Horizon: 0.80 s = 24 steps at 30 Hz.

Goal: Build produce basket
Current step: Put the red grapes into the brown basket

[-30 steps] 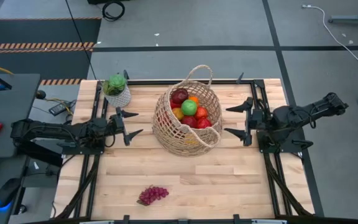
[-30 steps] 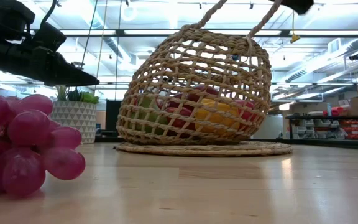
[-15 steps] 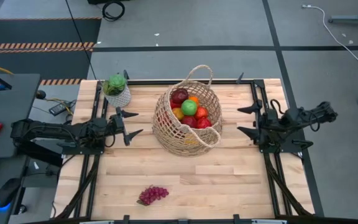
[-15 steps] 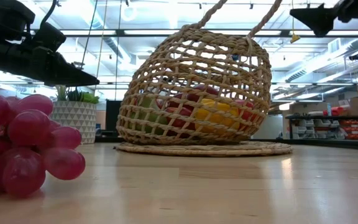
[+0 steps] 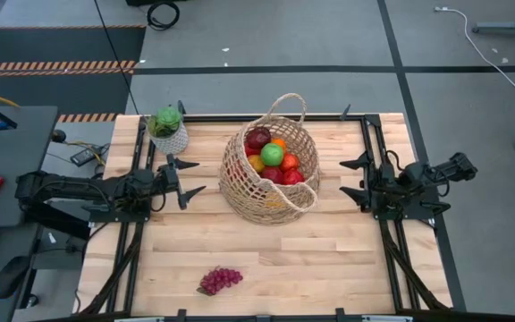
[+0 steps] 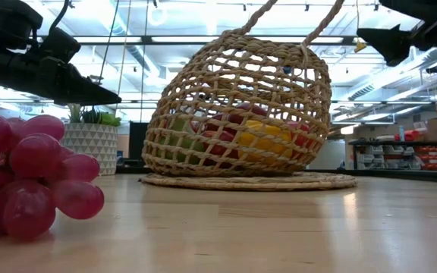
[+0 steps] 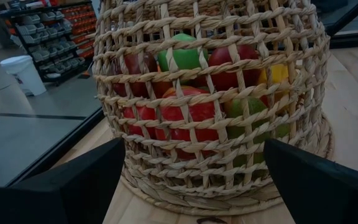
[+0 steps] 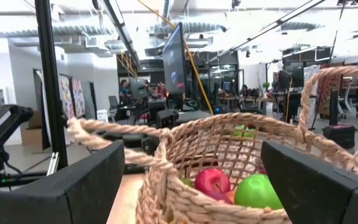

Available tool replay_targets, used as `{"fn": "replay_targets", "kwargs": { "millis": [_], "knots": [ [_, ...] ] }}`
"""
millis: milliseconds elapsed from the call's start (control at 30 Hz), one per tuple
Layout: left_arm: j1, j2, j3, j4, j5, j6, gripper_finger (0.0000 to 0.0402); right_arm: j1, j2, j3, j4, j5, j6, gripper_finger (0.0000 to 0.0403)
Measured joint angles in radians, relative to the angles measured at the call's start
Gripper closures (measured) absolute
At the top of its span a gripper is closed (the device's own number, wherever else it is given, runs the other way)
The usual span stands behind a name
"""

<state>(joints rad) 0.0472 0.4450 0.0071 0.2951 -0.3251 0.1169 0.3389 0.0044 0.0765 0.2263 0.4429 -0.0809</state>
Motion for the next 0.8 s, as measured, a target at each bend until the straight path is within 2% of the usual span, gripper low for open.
{"fn": "replay_targets", "kwargs": {
  "millis": [167, 800],
  "knots": [
    [0.000, 0.000, 0.000, 0.000, 0.000, 0.000, 0.0011, 0.000, 0.002, -0.071, 0.064, -0.005, 0.000, 0.0031],
    [0.000, 0.000, 0.000, 0.000, 0.000, 0.000, 0.0011, -0.001, 0.002, -0.070, 0.057, 0.032, 0.025, 0.0043]
  ]
}}
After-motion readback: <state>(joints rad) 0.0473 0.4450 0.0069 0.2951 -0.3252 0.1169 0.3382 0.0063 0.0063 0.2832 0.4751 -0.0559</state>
